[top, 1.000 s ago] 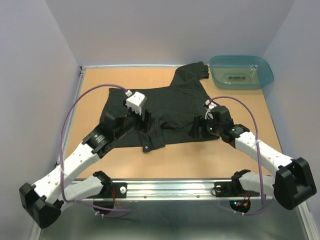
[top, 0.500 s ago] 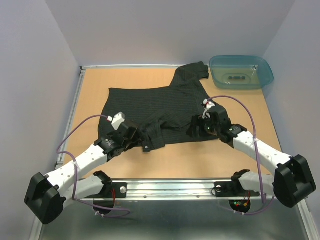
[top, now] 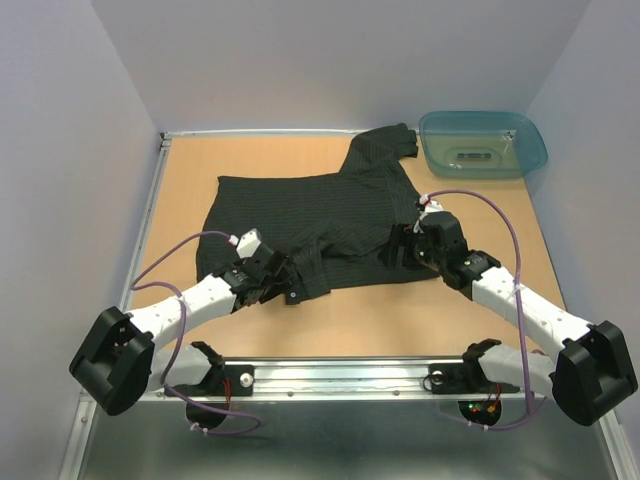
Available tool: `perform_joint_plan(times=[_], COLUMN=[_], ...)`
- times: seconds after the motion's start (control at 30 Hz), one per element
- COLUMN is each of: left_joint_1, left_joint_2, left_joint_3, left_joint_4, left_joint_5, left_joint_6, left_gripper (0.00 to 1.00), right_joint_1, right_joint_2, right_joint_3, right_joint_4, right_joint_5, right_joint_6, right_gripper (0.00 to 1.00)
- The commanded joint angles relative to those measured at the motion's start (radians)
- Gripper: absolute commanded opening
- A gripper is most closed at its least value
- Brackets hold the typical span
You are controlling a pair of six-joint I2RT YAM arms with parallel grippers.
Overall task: Fold and stack the long sleeve shirts
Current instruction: Fold the shirt
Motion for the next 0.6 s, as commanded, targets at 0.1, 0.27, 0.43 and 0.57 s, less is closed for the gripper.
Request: perform_joint_plan(times=[0.1,0.27,0.43,0.57], left_joint_1=[0.000,0.000,0.000,0.000], left_joint_2=[0.079,0.142,0.187,0.208], left_joint_3=[0.001,0.032,0.049,0.060], left_joint_4=[0.061,0.044,0.043,0.026], left_joint_5=[0.056,0.100,0.148,0.201], left_joint_6=[0.064,0.120,0.167,0.192], left_gripper=[0.63,0.65,0.65,0.63], right_joint_1=[0.006,0.006,0.006,0.006], right_joint_2=[-0.024,-0.021,-0.022,-0.024], right_joint_3=[-0.015,-0.013,-0.021,-0.027], right_joint_4=[0.048,0.048,0.051,0.055], right_joint_5=[0.065,0.079,0.099,0.108], right_joint_6=[0.013,0.010,0.008,0.010], right_gripper=[0.81,0.81,0.81,0.81])
